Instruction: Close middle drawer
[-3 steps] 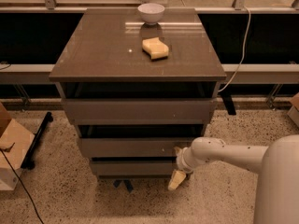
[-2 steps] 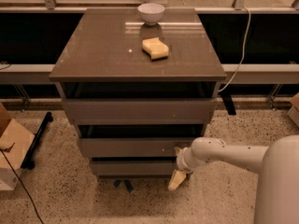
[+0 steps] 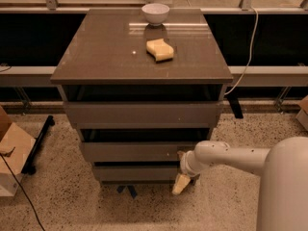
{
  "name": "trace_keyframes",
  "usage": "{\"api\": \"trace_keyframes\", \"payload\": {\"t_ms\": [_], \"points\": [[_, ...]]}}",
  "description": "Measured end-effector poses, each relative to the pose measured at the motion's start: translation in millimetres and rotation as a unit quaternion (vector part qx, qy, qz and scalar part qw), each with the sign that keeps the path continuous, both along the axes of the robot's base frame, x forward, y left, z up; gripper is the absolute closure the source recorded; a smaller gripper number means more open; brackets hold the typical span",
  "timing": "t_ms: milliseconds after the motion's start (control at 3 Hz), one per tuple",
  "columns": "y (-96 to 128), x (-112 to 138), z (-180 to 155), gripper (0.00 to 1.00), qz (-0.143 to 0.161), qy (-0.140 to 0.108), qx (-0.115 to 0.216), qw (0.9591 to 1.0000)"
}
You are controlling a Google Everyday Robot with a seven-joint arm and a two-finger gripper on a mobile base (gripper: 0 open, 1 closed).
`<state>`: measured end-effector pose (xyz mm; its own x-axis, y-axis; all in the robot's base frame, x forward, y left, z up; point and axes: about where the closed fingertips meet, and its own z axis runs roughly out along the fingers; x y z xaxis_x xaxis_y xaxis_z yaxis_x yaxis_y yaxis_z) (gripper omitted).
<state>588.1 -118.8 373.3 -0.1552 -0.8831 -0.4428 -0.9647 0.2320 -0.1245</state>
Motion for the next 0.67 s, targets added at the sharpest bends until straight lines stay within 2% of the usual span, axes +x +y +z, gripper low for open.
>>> {"api": "trace_keyframes", "payload": {"t_ms": [333, 667], "points": [[-4.0, 21.4, 10.1, 0.00, -0.003, -0.024, 0.011, 0.9996], [-4.0, 21.4, 10.1, 0.00, -0.003, -0.024, 0.011, 0.9996]]}}
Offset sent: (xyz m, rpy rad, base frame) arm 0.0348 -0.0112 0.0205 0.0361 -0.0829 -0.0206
